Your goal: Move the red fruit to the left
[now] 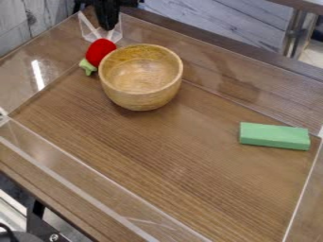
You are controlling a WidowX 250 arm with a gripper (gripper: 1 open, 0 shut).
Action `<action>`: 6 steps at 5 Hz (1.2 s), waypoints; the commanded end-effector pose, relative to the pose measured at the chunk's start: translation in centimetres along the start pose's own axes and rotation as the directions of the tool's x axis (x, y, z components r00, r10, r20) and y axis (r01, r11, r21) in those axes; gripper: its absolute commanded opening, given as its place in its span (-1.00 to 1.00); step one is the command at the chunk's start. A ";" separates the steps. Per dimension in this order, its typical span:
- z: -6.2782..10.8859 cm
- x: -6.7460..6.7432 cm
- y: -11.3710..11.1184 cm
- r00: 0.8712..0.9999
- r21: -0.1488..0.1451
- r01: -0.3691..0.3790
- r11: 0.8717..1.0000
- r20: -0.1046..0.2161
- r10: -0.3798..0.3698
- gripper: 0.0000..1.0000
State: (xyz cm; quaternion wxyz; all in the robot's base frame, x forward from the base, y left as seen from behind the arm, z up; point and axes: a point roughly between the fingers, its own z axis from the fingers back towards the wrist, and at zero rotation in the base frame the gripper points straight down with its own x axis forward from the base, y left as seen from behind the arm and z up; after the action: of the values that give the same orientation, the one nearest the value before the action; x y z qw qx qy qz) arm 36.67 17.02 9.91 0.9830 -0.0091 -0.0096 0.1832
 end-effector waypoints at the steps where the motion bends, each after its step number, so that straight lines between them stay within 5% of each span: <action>1: 2.2 0.8 -0.8 0.998 0.009 -0.006 1.000 0.064 0.005 -1.00; 5: 2.5 -1.7 -5.6 0.998 0.017 -0.046 0.999 0.036 0.045 -1.00; 6: 0.9 -2.3 -5.4 0.998 0.022 -0.057 0.998 0.027 0.057 -1.00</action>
State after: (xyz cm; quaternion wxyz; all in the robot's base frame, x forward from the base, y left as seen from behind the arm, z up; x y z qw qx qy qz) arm 35.93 11.01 7.45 0.9770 -0.0010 0.0292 0.2111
